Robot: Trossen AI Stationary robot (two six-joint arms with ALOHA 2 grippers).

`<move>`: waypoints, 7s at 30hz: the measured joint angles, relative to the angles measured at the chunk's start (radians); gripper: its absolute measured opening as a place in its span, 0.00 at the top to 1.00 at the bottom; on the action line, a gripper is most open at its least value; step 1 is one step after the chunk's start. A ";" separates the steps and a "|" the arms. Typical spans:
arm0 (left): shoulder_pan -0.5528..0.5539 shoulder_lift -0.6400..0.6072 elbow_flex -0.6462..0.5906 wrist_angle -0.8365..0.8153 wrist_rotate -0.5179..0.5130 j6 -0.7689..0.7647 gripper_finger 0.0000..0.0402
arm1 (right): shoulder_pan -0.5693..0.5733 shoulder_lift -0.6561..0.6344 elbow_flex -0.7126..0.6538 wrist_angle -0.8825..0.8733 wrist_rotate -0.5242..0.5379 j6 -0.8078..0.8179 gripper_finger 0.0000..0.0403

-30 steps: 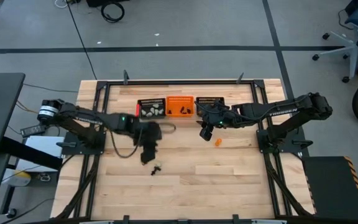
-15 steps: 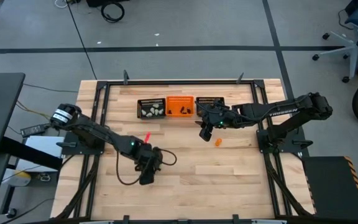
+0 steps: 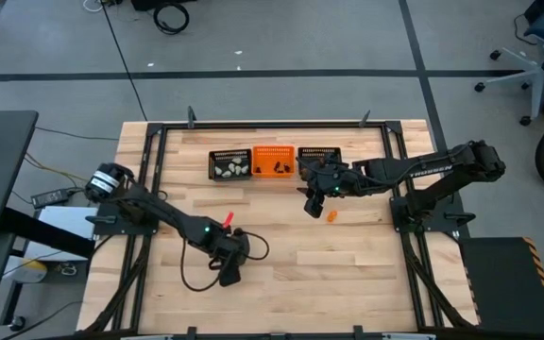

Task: Sort Halloween decoration
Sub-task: Put the black skeleton toy into the orange bin, then put the white skull toy into the left black bin

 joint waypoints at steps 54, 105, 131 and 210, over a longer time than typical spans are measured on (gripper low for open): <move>0.049 -0.067 -0.001 -0.007 -0.118 0.007 0.99 | -0.003 0.000 0.000 0.006 0.012 -0.017 0.59; 0.357 0.062 0.001 0.306 0.052 0.532 0.54 | -0.017 0.000 -0.001 -0.026 0.029 0.002 0.59; 0.327 0.142 0.003 0.327 -0.033 0.574 0.52 | -0.017 0.000 -0.001 -0.038 0.027 0.013 0.59; 0.690 0.044 0.197 0.191 -0.217 0.517 0.59 | -0.017 0.000 -0.001 -0.071 0.054 0.028 0.59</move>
